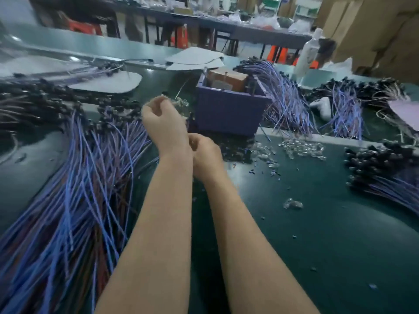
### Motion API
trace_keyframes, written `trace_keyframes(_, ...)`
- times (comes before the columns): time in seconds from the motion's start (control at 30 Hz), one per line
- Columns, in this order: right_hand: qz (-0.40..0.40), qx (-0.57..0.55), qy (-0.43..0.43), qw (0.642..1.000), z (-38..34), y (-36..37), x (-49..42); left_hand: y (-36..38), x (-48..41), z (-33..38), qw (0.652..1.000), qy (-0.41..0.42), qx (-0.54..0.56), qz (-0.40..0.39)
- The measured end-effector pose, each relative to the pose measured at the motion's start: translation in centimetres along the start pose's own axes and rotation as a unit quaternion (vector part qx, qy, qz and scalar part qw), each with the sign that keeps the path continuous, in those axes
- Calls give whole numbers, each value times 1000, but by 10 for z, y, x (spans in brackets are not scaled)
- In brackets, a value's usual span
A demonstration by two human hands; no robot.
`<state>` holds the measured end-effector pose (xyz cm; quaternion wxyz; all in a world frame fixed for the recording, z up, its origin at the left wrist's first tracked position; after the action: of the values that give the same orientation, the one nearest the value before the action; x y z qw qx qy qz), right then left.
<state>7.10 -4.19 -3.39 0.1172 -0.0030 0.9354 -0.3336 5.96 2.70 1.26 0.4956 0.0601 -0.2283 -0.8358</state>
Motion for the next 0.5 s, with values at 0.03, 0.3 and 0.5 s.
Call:
trace_keyframes(0.03,-19,70,-4,997,-5,13,-2,-6,-9,2,1000,0,4,18)
trace_keyframes(0.3,11,212,19,977,-26,52,-17,-20,-36,3,997,-40,41,60)
trace_keyframes(0.5,105,-184,95,973,-35,24,-18,-20,-30,4,998,41,-34,28)
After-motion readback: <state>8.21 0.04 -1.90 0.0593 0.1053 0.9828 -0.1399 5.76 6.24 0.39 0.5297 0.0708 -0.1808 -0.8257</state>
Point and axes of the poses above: each hand's wrist, its own x-axis away from the middle knuckle, its own y-axis out of the palm, z = x × y, the point moved 2 cm from there along -x, towards the middle knuckle, and after that the axes turned 10 degrees about z, right-handed, at the moved point
